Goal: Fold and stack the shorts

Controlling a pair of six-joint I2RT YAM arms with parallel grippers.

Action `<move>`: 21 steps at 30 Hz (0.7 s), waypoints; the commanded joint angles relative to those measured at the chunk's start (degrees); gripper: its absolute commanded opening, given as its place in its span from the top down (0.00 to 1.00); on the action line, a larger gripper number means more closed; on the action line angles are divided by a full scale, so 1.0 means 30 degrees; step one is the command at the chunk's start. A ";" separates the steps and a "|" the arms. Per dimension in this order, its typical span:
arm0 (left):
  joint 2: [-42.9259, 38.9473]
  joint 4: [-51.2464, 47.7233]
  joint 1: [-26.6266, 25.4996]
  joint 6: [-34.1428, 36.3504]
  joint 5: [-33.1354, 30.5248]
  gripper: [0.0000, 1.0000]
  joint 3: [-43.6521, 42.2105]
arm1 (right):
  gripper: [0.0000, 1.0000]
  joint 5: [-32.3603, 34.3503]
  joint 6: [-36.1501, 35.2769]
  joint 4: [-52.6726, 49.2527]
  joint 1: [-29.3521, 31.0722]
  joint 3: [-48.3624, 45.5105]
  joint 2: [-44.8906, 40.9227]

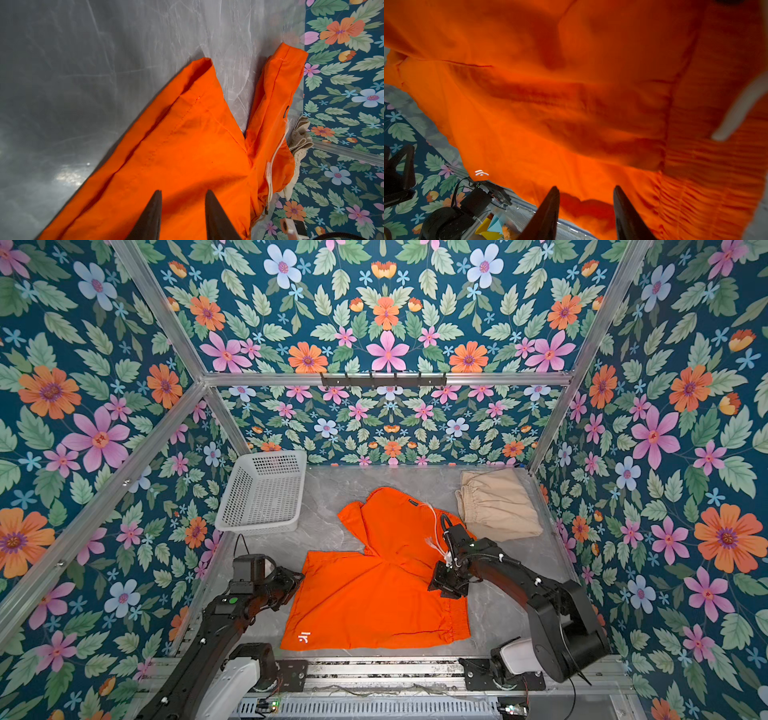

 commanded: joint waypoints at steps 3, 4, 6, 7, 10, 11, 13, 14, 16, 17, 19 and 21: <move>0.1068 0.3639 -0.0078 -0.0924 -0.0436 0.66 -0.0978 | 0.56 0.0942 -0.0397 0.1116 -0.0247 -0.0195 0.1810; 0.1270 0.3778 -0.0070 -0.0973 -0.0557 0.66 -0.1201 | 0.56 0.1085 -0.0408 0.1175 -0.0303 -0.0271 0.2008; 0.1603 0.3850 -0.0070 -0.1137 -0.0639 0.66 -0.1634 | 0.56 0.1463 -0.0401 0.1160 -0.0451 -0.0450 0.2219; 0.1762 0.3917 -0.0070 -0.1211 -0.0639 0.66 -0.1853 | 0.56 0.1651 -0.0401 0.1134 -0.0603 -0.0515 0.2342; 0.1656 0.4228 -0.0097 -0.1437 -0.0624 0.66 -0.2321 | 0.56 0.2338 -0.0636 0.0711 -0.1138 -0.0642 0.2473; 0.1518 0.4332 -0.0089 -0.1434 -0.0625 0.66 -0.2308 | 0.56 0.2717 -0.0866 0.0445 -0.1178 -0.0481 0.2321; 0.1080 0.4675 -0.0097 -0.1065 -0.0578 0.64 -0.1946 | 0.55 0.3084 -0.1152 -0.0007 -0.1043 0.0039 0.1514; 0.0980 0.4909 -0.0096 -0.0792 -0.0510 0.63 -0.1644 | 0.55 0.2982 -0.1282 -0.0018 -0.0936 0.0317 0.1051; 0.1223 0.5121 -0.0098 0.0047 -0.0507 0.60 -0.0553 | 0.55 0.2987 -0.1499 -0.0191 -0.0541 0.1229 0.0072; 0.1605 0.5030 -0.0123 0.0566 -0.0548 0.59 0.0099 | 0.55 0.3032 -0.1606 -0.0244 -0.0389 0.1717 -0.0203; 0.2815 0.4757 -0.0263 0.1703 -0.0696 0.54 0.1781 | 0.55 0.2880 -0.2042 -0.0118 0.0001 0.2784 -0.0479; 0.4200 0.4756 -0.0731 0.2455 -0.0946 0.51 0.3190 | 0.55 0.2607 -0.2335 0.0487 0.0239 0.3517 -0.0337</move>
